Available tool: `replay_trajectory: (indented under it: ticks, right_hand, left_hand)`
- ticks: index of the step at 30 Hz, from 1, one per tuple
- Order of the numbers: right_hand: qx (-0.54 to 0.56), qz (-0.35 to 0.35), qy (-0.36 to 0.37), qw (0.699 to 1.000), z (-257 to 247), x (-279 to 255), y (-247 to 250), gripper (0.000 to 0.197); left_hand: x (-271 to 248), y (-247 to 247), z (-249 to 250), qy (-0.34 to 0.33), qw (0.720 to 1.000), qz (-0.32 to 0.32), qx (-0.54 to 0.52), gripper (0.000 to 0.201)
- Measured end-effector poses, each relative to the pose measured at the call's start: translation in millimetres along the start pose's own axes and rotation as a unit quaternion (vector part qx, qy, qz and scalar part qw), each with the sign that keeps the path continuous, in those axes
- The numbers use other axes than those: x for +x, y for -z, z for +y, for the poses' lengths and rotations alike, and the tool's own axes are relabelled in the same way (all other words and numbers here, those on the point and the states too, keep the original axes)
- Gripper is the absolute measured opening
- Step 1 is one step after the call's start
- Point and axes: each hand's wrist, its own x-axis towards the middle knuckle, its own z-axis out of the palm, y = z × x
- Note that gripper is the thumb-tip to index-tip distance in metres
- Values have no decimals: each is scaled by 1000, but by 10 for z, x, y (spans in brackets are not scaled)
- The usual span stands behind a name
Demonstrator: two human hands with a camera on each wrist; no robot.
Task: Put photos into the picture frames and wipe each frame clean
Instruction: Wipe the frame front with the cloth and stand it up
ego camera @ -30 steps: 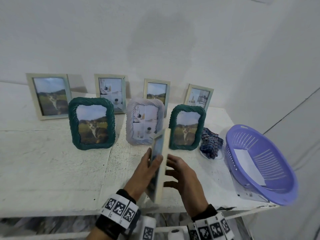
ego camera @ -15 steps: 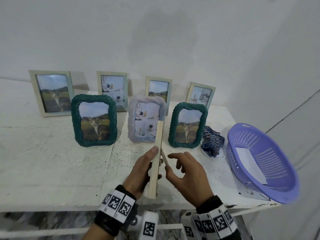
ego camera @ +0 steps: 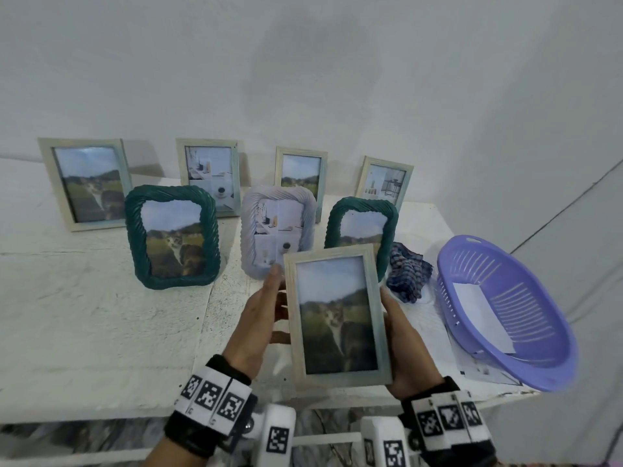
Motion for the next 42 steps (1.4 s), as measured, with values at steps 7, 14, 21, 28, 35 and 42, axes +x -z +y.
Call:
replay_trajectory:
  ticks: [7, 14, 21, 28, 35, 42]
  right_hand:
    - [-43, -32, 2, 999, -49, 28, 378, 59]
    - [-129, -47, 163, 977, -601, -133, 831, 51]
    - [-309, 46, 374, 873, -1833, -204, 1307, 30]
    - [-386, 103, 383, 833, -2859, 429, 1874, 28]
    - [-508, 90, 301, 802, -3358, 1332, 2452, 43]
    - [-558, -1, 164, 814, -3401, 1902, 2697, 50]
  left_hand:
    - [117, -126, 185, 136, 981, -135, -14, 84]
    - [382, -661, 575, 64, 982, -173, 36, 56]
    - [973, -1628, 1302, -66, 979, -156, 113, 66]
    - [1904, -2620, 1740, -134, 974, -62, 171, 97]
    - [2822, -3149, 1607, -62, 975, -18, 210, 93]
    - [3282, -3298, 1212, 14, 975, 38, 217, 81]
